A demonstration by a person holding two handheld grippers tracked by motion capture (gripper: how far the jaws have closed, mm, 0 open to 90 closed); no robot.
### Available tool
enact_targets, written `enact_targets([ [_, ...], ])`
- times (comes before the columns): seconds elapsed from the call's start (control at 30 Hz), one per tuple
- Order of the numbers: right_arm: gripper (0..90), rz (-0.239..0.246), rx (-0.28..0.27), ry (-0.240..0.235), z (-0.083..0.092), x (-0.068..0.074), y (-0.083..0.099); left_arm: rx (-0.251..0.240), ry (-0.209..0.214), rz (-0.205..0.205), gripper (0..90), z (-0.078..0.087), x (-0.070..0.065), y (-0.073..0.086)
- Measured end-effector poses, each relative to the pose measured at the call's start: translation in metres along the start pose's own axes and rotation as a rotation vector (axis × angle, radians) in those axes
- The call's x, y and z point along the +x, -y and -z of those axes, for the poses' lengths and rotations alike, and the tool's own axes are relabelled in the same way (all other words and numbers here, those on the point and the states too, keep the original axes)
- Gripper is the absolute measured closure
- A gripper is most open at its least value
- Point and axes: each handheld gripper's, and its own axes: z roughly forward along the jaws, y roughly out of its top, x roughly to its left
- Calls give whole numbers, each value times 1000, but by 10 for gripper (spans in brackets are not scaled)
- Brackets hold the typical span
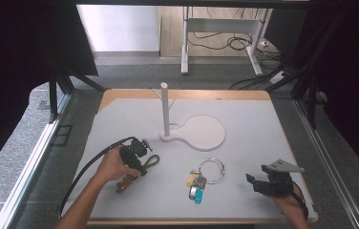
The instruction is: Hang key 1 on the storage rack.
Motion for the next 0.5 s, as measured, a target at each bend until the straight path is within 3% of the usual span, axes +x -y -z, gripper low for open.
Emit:
enact_targets([
  [0.5, 269, 1, 1, 1, 0, 0, 0, 23, -27, -11, 622, -6, -1, -2],
])
